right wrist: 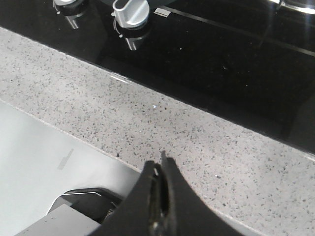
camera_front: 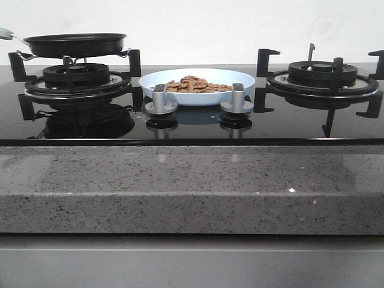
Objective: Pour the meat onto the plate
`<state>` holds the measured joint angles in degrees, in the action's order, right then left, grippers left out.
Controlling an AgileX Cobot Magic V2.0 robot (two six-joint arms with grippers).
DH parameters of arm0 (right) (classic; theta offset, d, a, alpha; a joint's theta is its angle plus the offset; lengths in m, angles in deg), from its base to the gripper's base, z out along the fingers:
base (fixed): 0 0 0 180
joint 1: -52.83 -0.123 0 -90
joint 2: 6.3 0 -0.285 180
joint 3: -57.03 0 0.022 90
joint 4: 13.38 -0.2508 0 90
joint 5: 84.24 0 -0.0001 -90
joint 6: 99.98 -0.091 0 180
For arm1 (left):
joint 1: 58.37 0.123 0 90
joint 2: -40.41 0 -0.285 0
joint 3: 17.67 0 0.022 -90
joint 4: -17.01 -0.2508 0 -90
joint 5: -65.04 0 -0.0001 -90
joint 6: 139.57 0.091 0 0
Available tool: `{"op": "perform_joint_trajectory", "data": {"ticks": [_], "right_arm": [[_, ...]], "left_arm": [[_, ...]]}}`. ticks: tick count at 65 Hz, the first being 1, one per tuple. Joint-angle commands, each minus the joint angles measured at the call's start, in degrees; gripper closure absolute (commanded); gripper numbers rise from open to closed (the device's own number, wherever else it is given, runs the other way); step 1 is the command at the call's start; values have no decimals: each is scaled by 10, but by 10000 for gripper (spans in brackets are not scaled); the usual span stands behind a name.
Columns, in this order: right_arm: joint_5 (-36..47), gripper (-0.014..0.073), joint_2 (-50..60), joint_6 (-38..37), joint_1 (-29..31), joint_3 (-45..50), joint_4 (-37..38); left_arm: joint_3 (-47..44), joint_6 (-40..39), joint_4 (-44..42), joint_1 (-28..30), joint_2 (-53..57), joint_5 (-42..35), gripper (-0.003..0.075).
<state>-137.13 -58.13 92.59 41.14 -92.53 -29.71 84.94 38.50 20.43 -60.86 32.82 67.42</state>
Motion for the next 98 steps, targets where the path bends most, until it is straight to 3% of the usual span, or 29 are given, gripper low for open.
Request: {"op": "perform_joint_trajectory", "data": {"ticks": [1, 13, 23, 42, 53, 87, 91, 98], "right_arm": [[71, 664, 42, 5, 10, 1, 15], [297, 664, 189, 5, 75, 149, 18], [400, 664, 301, 5, 124, 288, 12], [447, 664, 433, 5, 126, 435, 9], [524, 664, 457, 5, 98, 482, 8], [542, 664, 456, 5, 100, 480, 13], [548, 664, 456, -27, 100, 480, 49], [567, 664, 456, -153, 100, 480, 163]], "left_arm": [[-3, -5, 4, -4, 10, -52, 741], [-3, -5, 4, -4, 10, -52, 741], [-3, -5, 4, -4, 10, -52, 741], [-3, -5, 4, -4, 10, -52, 741], [-3, -5, 4, -4, 10, -52, 741], [-3, -5, 4, -4, 10, -52, 741], [-3, -5, 4, -4, 10, -52, 741], [-3, -5, 4, -4, 10, -52, 741]]}}
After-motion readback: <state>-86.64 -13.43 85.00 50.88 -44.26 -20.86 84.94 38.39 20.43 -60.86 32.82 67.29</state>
